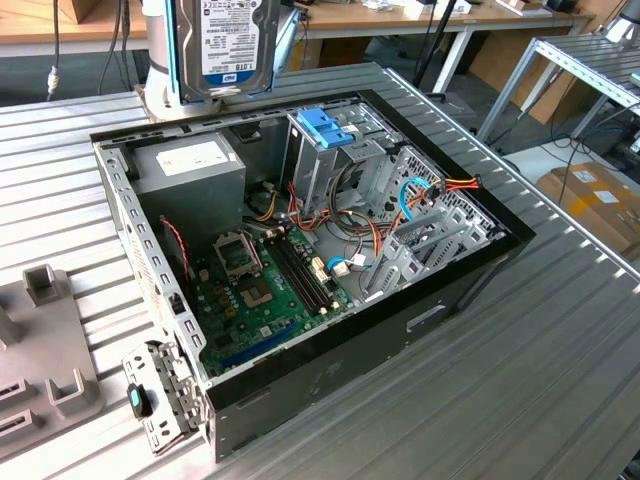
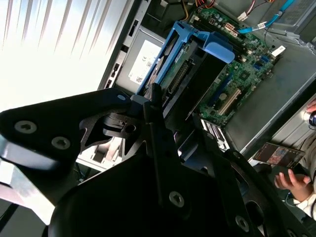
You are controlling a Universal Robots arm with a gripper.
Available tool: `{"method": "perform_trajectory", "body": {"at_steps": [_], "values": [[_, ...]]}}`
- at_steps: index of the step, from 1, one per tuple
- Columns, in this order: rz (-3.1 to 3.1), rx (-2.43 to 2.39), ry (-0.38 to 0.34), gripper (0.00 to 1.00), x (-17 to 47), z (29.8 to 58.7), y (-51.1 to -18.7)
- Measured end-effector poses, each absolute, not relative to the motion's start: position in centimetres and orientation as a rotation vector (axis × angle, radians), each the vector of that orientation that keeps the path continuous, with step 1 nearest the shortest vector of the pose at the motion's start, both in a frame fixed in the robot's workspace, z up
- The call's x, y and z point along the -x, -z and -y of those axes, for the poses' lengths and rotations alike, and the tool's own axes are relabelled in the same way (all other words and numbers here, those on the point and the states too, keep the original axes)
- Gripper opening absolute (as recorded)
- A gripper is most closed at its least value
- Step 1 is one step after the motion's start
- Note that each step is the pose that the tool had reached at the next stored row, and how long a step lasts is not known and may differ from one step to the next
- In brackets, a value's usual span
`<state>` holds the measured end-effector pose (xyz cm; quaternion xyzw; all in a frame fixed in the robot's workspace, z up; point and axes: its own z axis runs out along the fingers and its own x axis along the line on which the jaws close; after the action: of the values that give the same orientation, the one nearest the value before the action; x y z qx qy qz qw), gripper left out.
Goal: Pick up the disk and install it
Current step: 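Pick up the disk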
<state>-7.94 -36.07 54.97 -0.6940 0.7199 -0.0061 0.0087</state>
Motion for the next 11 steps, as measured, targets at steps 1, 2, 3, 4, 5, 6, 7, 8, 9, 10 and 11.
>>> {"method": "perform_trajectory", "body": {"at_steps": [1,2,3,4,5,6,7,8,9,10,11], "values": [[-2.249,2.168,0.019,0.35,7.94,36.07,-54.97],[-2.249,2.168,0.019,0.35,7.94,36.07,-54.97],[-2.249,2.168,0.019,0.35,7.94,36.07,-54.97],[-2.249,2.168,0.019,0.35,7.94,36.07,-54.97],[-2.249,2.168,0.019,0.35,7.94,36.07,-54.97],[-2.249,2.168,0.019,0.35,7.94,36.07,-54.97],[-2.249,2.168,0.019,0.35,7.94,36.07,-54.97],[-2.249,2.168,0.019,0.35,7.94,36.07,-54.97],[-2.249,2.168,0.019,0.35,7.93,36.07,-54.96],[-2.249,2.168,0.019,0.35,7.89,36.07,-54.96],[-2.249,2.168,0.019,0.35,7.85,36.07,-54.96]]}}
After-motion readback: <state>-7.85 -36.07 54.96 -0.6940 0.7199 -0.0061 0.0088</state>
